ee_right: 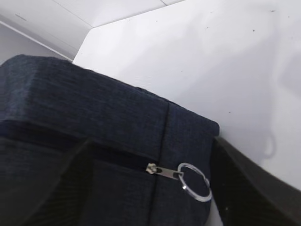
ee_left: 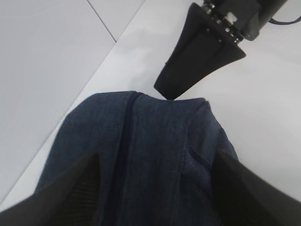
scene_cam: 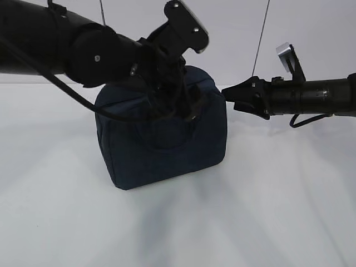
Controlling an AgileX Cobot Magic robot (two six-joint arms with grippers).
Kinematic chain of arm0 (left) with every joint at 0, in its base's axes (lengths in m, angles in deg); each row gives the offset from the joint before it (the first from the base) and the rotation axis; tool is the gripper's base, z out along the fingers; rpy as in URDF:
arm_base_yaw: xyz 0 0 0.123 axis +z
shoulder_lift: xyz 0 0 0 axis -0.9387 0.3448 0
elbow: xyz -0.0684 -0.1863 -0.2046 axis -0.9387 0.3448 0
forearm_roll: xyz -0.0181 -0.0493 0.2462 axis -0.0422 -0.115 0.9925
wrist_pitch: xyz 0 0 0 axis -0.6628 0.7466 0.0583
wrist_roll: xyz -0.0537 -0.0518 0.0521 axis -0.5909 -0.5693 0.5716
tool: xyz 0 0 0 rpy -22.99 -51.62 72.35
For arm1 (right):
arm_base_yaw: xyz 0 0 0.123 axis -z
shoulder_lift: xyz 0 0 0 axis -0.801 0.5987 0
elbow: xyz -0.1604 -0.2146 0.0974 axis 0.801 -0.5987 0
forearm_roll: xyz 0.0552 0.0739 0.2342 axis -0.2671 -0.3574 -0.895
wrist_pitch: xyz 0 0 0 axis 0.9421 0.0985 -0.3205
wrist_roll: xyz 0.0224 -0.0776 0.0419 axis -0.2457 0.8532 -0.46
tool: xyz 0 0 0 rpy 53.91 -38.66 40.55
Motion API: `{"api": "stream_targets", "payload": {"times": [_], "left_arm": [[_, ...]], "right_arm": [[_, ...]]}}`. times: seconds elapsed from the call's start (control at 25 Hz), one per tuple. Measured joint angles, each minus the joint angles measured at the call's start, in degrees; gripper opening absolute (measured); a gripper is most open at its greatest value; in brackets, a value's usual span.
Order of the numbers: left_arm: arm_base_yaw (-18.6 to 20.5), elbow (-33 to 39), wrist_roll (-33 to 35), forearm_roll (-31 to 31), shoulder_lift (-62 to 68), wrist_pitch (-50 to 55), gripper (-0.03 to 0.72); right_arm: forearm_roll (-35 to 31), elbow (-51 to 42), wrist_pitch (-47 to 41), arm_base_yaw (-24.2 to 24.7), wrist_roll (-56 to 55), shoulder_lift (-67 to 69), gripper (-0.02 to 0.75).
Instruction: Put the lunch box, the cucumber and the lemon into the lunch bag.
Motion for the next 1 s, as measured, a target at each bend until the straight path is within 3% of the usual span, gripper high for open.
{"api": "stream_targets", "payload": {"times": [0.24, 0.6, 0.76, 1.0], "left_arm": [[0.0, 0.0, 0.0, -2.3, -5.4, 5.4, 0.53], [0.0, 0.0, -1.3, -5.0, -15.6, 26.2, 0.51], [0.0, 0.0, -8.2, -4.0, -21.5, 35.3, 0.5], [0.1, 0.0, -23.6, 3.4, -29.2, 48.5, 0.493]], "right_arm": [[5.2, 0.0, 0.0, 0.2, -3.1, -4.4, 0.595], [21.3, -0.1, 0.0, 0.4, -16.6, -16.7, 0.593], [33.0, -0.1, -0.7, 0.2, -27.2, -23.0, 0.591], [48.9, -0.7, -4.8, -0.1, -43.4, -33.2, 0.582]]}}
